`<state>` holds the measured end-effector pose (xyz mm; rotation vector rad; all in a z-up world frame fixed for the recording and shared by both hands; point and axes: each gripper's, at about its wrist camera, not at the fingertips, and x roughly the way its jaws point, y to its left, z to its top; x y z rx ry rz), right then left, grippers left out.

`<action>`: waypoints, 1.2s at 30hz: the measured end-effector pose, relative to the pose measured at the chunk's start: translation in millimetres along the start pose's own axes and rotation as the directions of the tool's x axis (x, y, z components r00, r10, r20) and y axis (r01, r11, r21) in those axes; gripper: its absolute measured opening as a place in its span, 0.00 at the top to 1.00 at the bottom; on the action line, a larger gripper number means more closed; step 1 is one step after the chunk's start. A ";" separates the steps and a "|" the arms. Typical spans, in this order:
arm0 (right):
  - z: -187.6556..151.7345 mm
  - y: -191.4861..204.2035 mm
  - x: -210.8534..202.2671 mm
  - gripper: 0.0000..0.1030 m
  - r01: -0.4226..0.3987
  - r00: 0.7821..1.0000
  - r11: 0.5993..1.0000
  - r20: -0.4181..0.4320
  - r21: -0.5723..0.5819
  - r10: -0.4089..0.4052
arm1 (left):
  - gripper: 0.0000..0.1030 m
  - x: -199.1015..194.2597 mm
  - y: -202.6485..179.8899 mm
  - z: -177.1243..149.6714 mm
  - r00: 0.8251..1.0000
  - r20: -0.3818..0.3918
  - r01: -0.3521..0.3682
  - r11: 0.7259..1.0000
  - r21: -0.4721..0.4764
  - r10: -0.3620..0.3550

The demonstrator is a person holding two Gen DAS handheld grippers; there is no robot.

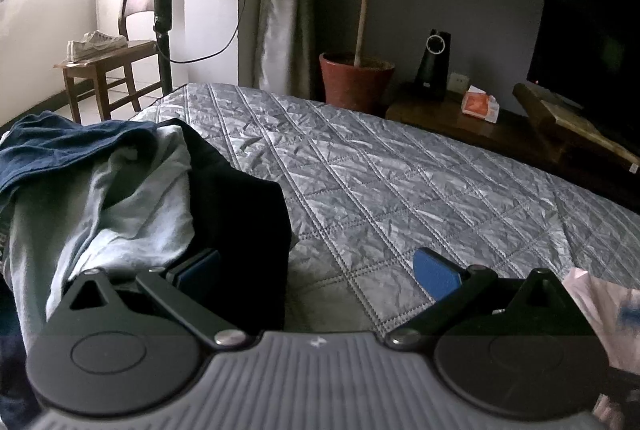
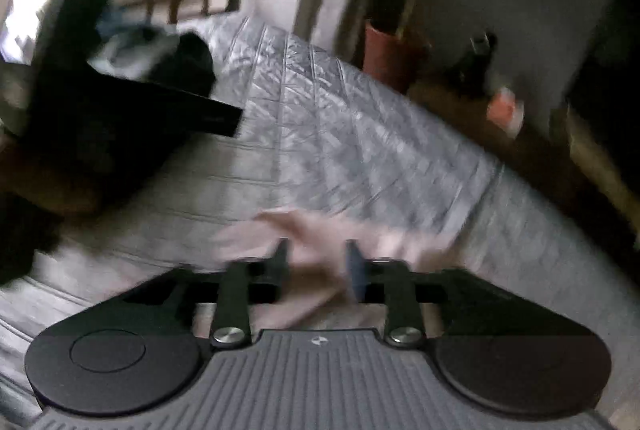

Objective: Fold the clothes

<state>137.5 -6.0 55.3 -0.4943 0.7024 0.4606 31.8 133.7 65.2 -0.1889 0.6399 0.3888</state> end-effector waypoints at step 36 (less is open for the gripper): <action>-60.7 4.2 -33.4 0.58 -0.189 0.980 0.918 0.008 0.349 0.199 | 0.01 2.1 2.6 -1.6 1.000 -0.021 -0.014 1.000 0.003 0.014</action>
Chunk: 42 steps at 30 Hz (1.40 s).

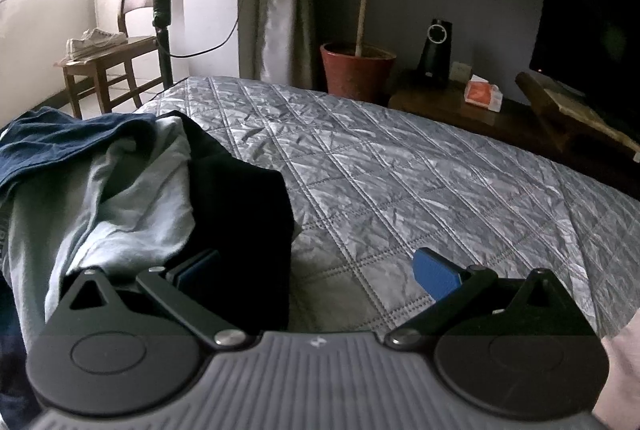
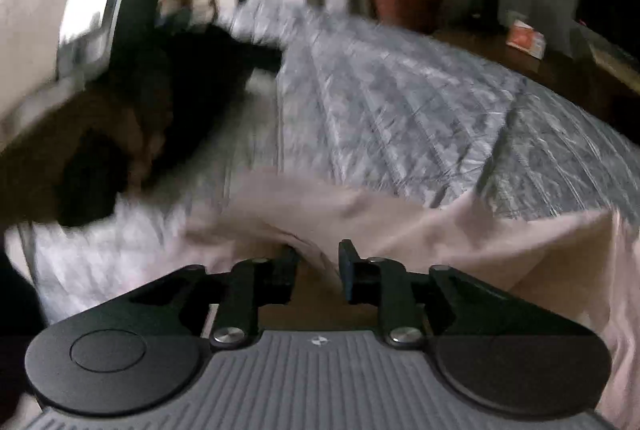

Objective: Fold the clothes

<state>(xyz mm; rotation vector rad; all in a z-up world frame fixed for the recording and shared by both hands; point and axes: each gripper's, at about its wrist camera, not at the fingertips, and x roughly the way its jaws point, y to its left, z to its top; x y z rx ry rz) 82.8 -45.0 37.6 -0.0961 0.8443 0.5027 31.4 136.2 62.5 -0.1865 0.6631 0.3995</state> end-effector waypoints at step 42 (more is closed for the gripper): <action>90.6 -3.8 10.8 0.98 0.024 0.993 0.947 0.115 -0.320 0.014 | 0.01 3.8 11.4 3.7 1.000 -0.017 -0.006 0.999 -0.052 0.005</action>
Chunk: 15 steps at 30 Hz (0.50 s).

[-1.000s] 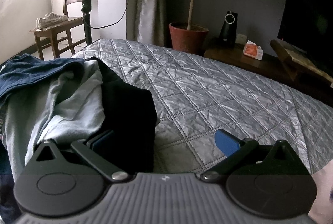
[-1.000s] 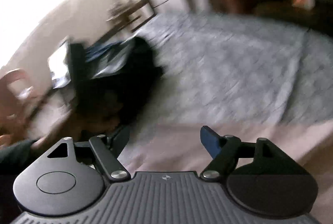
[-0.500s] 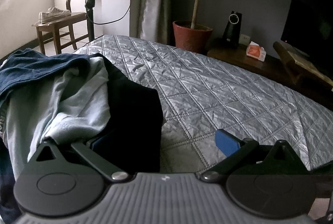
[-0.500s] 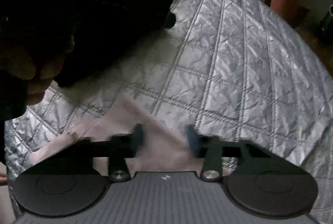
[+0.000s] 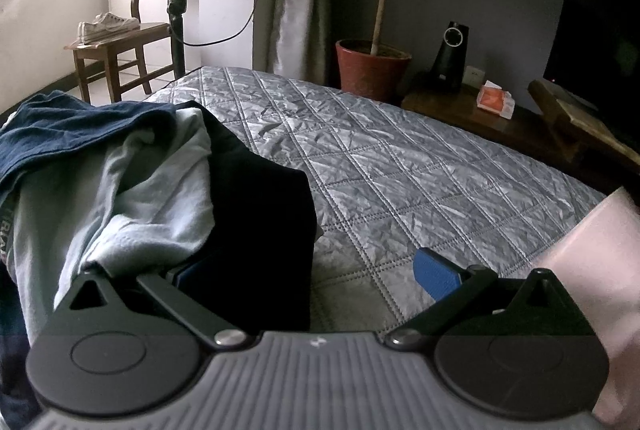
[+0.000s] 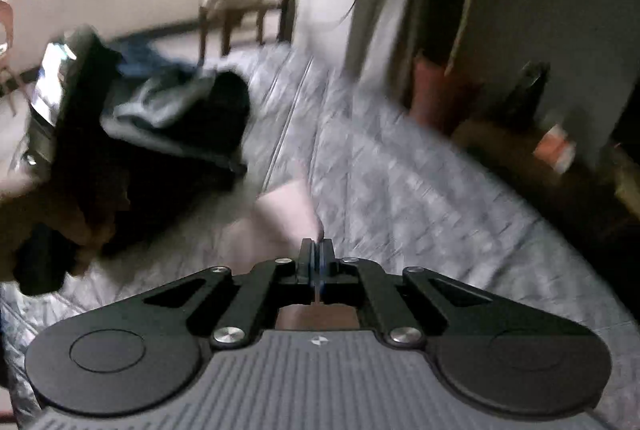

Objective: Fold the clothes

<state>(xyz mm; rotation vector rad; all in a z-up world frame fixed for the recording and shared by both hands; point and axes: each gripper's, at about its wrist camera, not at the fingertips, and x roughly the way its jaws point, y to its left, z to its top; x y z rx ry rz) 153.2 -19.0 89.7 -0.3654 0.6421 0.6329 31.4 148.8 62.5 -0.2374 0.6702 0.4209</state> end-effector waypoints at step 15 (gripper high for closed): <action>-101.7 112.4 -16.7 0.91 -0.156 0.967 0.957 -0.162 0.244 0.199 | 0.01 0.9 -3.6 -1.1 1.000 0.001 -0.006 1.000 0.020 0.006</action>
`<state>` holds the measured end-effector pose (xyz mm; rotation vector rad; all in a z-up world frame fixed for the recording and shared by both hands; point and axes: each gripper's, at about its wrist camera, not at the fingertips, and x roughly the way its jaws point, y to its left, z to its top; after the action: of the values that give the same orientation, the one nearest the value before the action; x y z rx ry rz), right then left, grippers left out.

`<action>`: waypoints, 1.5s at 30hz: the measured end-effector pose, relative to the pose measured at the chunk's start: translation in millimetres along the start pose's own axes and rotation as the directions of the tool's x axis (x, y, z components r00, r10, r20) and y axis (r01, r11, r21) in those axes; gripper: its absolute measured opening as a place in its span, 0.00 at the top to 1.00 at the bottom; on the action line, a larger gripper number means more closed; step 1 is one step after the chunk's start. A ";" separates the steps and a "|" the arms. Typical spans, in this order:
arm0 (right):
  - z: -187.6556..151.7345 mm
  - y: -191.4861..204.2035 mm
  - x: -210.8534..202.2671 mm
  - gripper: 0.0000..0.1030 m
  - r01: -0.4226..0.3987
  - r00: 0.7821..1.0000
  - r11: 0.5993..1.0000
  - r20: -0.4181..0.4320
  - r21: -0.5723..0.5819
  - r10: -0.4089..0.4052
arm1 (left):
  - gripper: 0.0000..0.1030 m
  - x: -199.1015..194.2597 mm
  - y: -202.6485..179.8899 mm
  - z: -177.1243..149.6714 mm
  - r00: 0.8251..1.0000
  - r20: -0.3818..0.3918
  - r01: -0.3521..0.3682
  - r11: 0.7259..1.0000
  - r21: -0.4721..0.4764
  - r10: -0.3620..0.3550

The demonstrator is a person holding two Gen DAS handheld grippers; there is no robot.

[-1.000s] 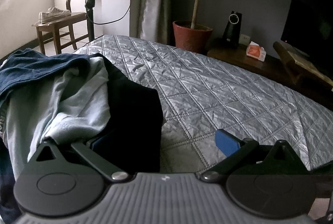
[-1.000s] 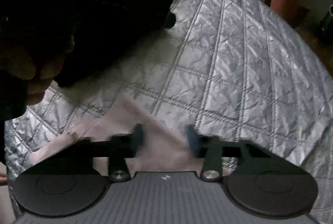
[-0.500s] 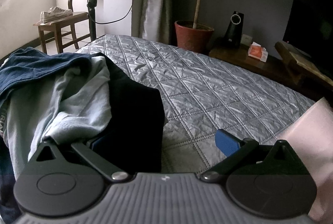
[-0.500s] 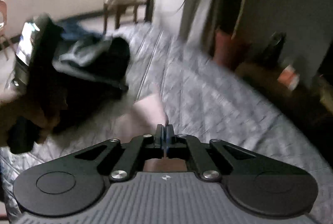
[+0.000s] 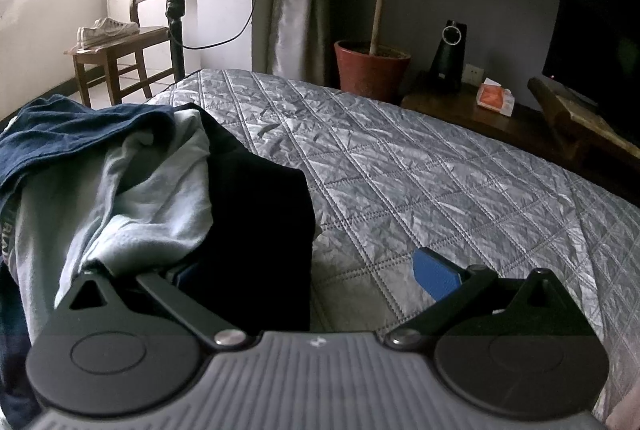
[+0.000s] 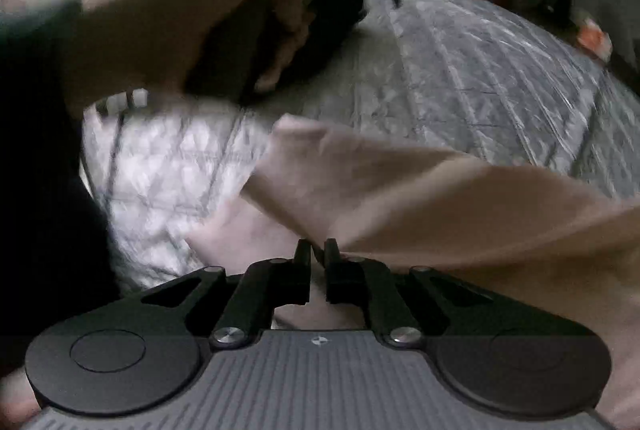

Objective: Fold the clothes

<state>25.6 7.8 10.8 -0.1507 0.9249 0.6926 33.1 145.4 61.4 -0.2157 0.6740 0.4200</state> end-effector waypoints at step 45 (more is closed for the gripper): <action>38.5 -370.7 -52.4 0.84 0.344 0.936 0.857 -0.205 0.384 -0.285 | 0.01 2.1 -26.8 -14.0 0.999 -0.037 0.026 0.991 0.134 -0.021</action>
<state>256.1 -289.7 13.0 0.0295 1.1332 0.1692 38.6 117.6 50.9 -0.1030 0.7316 0.3474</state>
